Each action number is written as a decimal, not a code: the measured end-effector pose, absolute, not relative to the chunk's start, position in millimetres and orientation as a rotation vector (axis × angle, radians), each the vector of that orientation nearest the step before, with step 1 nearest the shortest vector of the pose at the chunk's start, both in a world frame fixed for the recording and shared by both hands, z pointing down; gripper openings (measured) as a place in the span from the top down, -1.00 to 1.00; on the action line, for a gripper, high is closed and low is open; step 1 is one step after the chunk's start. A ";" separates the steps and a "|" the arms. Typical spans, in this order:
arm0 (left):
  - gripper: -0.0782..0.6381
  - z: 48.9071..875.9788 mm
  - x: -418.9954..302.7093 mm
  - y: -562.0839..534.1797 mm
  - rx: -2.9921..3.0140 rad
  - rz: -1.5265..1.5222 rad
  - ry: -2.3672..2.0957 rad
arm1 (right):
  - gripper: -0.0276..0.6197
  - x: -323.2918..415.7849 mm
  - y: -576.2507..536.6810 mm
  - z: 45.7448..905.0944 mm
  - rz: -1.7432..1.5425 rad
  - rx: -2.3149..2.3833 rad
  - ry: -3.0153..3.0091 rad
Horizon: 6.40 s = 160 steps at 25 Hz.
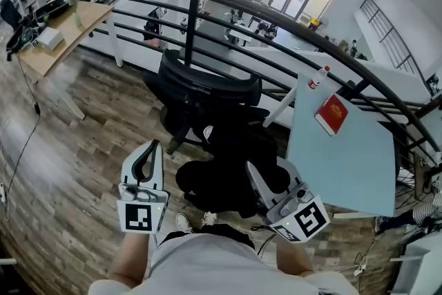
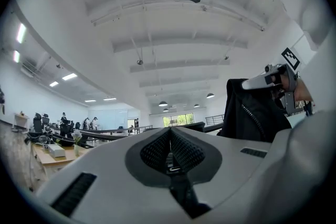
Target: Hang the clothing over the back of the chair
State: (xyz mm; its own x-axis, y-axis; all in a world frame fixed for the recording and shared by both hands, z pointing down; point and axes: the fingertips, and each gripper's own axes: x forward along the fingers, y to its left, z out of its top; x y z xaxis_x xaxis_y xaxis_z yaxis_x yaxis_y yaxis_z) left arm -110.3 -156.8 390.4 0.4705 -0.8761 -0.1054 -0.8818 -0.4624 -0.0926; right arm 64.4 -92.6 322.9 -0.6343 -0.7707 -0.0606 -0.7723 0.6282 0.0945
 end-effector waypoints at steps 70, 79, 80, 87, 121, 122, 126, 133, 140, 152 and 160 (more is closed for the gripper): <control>0.72 355.3 -118.8 -205.1 -2.292 -0.018 1.820 | 0.73 19.7 -505.1 381.1 0.046 -1.482 3.422; 0.72 354.9 -114.0 -203.8 -2.297 -0.019 1.814 | 0.58 40.0 -504.4 382.0 -0.028 -1.489 3.476; 0.72 355.7 -112.8 -203.8 -2.300 -0.025 1.811 | 0.57 42.5 -504.2 381.8 -0.085 -1.458 3.477; 0.72 354.8 -107.3 -206.1 -2.315 -0.027 1.795 | 0.41 57.0 -498.9 378.3 -0.257 -1.318 3.536; 0.72 367.7 -96.1 -215.3 -2.352 -0.082 1.775 | 0.20 124.6 -457.2 381.3 -0.887 -0.465 3.374; 0.72 367.4 -95.0 -215.4 -2.353 -0.083 1.775 | 0.20 129.6 -457.8 381.7 -0.876 -0.484 3.378; 0.72 367.5 -91.5 -215.8 -2.360 -0.085 1.763 | 0.21 145.3 -459.5 381.3 -0.838 -0.601 3.358; 0.72 370.7 -81.2 -218.4 -2.389 -0.078 1.731 | 0.45 157.9 -455.9 401.9 -0.613 -0.928 3.407; 0.72 367.1 -77.2 -213.8 -2.400 -0.057 1.710 | 0.86 144.7 -444.0 401.7 -0.335 -1.124 3.378; 0.72 355.6 -92.1 -189.7 -2.380 -0.006 1.701 | 0.86 132.2 -389.6 333.0 0.026 -1.370 3.109; 0.72 346.8 -109.0 -168.0 -2.360 0.016 1.713 | 0.86 132.1 -323.5 291.2 0.127 -1.430 2.918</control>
State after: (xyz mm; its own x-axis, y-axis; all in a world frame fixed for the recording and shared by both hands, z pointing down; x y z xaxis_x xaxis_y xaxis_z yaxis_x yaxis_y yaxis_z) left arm -109.0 -168.0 346.8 0.3188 -0.9374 -0.1402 -0.9399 -0.2935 -0.1746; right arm 132.1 -323.5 291.2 -0.6085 -0.7910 0.0643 -0.7824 0.6115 0.1181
